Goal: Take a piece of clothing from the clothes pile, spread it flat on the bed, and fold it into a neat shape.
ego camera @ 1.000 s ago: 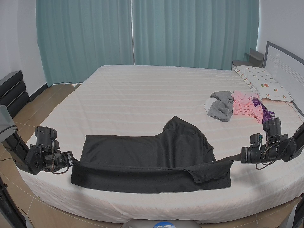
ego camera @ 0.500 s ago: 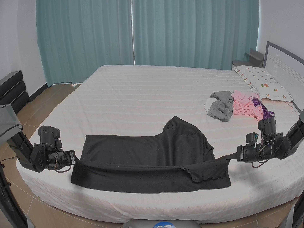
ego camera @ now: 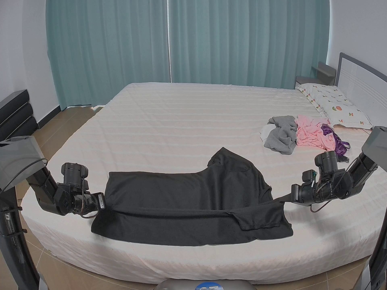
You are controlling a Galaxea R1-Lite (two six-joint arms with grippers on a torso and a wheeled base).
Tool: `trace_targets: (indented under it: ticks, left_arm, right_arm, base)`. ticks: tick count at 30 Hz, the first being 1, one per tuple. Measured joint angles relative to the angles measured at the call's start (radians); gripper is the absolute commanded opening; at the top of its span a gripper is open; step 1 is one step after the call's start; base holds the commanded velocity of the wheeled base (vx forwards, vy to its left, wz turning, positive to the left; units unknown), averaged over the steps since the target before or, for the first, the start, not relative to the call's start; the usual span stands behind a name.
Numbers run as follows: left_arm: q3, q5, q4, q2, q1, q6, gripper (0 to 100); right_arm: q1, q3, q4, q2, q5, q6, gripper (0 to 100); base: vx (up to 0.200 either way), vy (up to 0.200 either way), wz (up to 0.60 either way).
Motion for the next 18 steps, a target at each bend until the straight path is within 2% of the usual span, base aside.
trace_targets:
  ticks: [11, 12, 18]
  left_arm:
    - [-0.038, 0.000, 0.000, 0.070, -0.012, -0.003, 0]
    - [-0.040, 0.000, 0.000, 0.074, -0.013, -0.005, 100]
    - [-0.060, 0.000, 0.001, 0.085, -0.017, -0.066, 100]
  right_arm:
    - [0.006, -0.037, -0.009, 0.062, -0.001, 0.038, 0]
    - [0.007, -0.039, -0.009, 0.066, -0.001, 0.039, 100]
    - [0.010, -0.039, -0.009, 0.073, 0.001, 0.041, 100]
  base:
    - [0.000, 0.000, 0.00]
    - [0.000, 0.000, 0.00]
    - [0.000, 0.000, 0.00]
